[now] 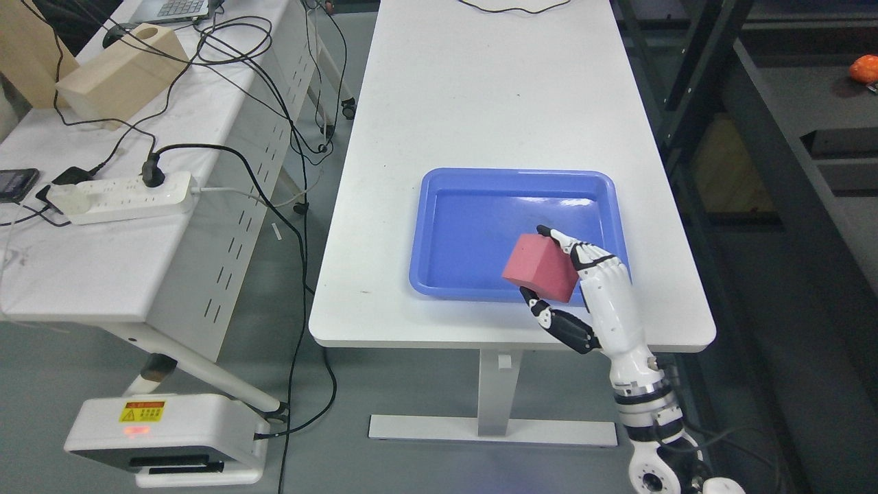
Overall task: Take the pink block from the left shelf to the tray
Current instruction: 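Lower the pink cube into the blue tray with the right hand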
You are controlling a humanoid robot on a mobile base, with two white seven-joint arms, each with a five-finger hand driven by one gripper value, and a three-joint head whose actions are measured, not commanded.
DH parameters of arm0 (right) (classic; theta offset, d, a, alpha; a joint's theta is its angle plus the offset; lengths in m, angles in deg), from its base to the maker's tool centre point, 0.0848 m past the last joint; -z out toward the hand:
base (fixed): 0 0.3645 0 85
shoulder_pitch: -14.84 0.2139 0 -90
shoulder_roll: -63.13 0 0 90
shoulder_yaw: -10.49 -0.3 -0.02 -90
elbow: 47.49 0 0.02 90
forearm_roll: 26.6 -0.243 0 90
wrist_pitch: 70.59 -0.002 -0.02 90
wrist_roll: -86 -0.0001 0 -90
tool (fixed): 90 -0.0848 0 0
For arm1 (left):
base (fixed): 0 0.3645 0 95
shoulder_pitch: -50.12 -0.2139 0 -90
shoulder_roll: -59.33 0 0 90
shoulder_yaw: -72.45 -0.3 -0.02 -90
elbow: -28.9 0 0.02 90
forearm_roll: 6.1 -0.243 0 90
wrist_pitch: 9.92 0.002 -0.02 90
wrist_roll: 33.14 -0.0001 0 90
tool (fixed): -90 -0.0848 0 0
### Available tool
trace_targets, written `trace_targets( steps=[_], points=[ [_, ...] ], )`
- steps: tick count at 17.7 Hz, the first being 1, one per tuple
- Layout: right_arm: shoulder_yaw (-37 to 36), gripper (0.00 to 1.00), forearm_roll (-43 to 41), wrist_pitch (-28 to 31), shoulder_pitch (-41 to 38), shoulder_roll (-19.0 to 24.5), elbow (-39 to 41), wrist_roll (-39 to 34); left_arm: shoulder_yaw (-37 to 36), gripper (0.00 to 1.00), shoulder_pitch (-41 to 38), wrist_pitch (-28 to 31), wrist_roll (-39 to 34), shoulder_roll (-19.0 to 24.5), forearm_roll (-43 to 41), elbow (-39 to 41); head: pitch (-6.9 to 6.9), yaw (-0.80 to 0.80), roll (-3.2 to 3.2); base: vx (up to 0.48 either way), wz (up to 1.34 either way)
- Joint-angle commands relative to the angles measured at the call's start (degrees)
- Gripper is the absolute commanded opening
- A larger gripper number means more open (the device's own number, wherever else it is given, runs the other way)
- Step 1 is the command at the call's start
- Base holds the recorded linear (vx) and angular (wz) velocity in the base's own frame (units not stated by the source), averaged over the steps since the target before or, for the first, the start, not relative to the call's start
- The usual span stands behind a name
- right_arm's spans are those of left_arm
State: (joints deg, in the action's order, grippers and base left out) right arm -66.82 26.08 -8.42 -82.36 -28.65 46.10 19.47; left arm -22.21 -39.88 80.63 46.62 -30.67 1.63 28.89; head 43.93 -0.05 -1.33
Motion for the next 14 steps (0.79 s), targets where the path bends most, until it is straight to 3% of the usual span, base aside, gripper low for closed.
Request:
trace_targets(
  steps=[1,9,14],
  points=[
    [1.1,0.05,0.2,-0.1,-0.4,-0.2,-0.1,-2.3,0.0,1.0,1.7,0.0,0.0,1.0,0.0,1.0,0.0,0.0,0.0,0.218,-0.02],
    [3.6,0.05,10.6,0.8,-1.8,-2.2,-0.1,-6.2,0.0,1.0,1.7,0.0,0.0,1.0,0.0,1.0,0.0,0.0,0.0,0.176,-0.02],
    [3.7,0.05,10.9,1.1,-1.6,-3.4,-0.1,-9.1,0.0,1.0,1.7,0.0,0.0,1.0,0.0,1.0,0.0,0.0,0.0,0.111,0.0]
  ],
)
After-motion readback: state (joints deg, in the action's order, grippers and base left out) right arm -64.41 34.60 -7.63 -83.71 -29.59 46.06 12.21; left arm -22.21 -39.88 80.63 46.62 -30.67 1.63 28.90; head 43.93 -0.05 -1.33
